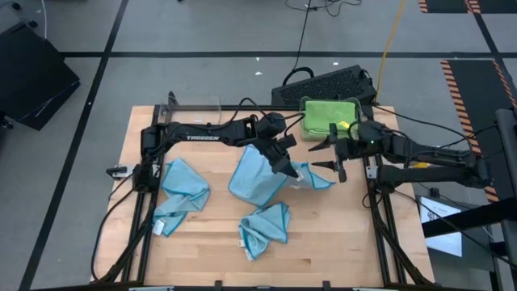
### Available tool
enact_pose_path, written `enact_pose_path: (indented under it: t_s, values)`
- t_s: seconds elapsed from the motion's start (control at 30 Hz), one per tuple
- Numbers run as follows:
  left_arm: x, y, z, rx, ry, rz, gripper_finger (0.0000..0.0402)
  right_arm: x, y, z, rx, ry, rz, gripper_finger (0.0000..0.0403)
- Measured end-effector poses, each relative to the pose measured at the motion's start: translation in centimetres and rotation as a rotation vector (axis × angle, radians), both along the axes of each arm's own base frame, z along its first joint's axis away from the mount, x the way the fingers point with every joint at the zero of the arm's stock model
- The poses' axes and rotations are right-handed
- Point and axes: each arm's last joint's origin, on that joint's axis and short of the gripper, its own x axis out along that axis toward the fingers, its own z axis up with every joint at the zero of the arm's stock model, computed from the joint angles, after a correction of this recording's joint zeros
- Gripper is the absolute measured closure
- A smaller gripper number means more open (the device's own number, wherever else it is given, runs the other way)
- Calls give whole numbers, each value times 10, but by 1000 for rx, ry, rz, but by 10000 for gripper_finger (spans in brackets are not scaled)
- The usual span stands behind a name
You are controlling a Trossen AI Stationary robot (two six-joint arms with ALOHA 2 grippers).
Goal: Sort microfiber towel by color & place in baskets
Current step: Fold the top blue towel
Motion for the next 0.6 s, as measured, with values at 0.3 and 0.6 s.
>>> enact_pose_path:
  t_s: [0.3,0.6]
  values:
    - [-2,0,-2,-28,27,-25,392,2,20,0,-345,29,12,250]
    - [-4,4,-2,-53,45,-33,384,4,38,-4,-532,51,96,306]
